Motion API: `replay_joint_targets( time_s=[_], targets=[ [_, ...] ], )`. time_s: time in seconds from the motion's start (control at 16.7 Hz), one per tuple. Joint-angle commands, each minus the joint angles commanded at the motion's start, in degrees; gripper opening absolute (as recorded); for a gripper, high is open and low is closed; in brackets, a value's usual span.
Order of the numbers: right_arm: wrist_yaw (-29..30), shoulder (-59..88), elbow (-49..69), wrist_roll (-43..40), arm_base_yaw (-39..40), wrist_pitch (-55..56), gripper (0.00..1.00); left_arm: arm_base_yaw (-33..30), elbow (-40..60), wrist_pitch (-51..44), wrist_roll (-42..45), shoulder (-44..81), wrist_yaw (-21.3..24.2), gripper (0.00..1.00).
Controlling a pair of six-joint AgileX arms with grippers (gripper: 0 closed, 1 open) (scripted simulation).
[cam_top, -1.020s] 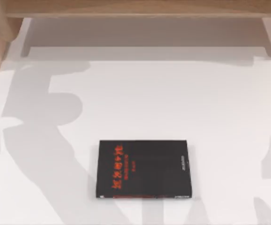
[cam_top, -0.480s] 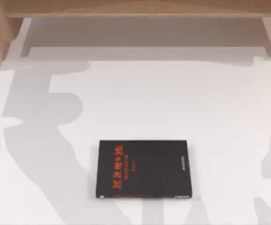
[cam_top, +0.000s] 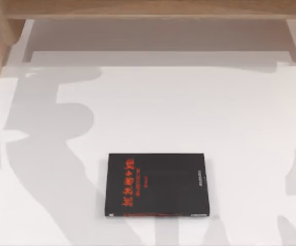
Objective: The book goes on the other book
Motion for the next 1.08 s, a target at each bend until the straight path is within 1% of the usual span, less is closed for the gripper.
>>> replay_joint_targets(
  time_s=[0.36, 0.48, 0.54, 0.66, 0.78, 0.9, 1.08],
  targets=[
    [0.00, 0.00, 0.00, 0.00, 0.00, 0.00, 1.00, -0.01, -0.55, -0.40, 0.09, -0.95, 0.20, 0.00],
    [0.00, 0.00, 0.00, 0.00, 0.00, 0.00, 1.00, -0.44, -1.22, -0.50, 1.78, -2.68, -1.49, 0.00],
    [0.00, 0.00, 0.00, 0.00, 0.00, 0.00, 1.00, -0.97, -1.65, -0.54, 3.47, -4.42, -3.22, 0.00],
    [0.00, 0.00, 0.00, 0.00, 0.00, 0.00, 1.00, -3.19, -2.19, -0.45, 8.24, -9.32, -8.35, 0.00],
    [0.00, 0.00, 0.00, 0.00, 0.00, 0.00, 1.00, -7.21, -2.37, -0.32, 14.16, -15.43, -15.30, 0.00],
    [0.00, 0.00, 0.00, 0.00, 0.00, 0.00, 1.00, -12.83, -2.72, -0.43, 20.48, -22.08, -23.31, 0.00],
    [0.00, 0.00, 0.00, 0.00, 0.00, 0.00, 1.00, -23.72, -4.63, -1.76, 29.38, -31.27, -36.12, 0.00]
  ],
)
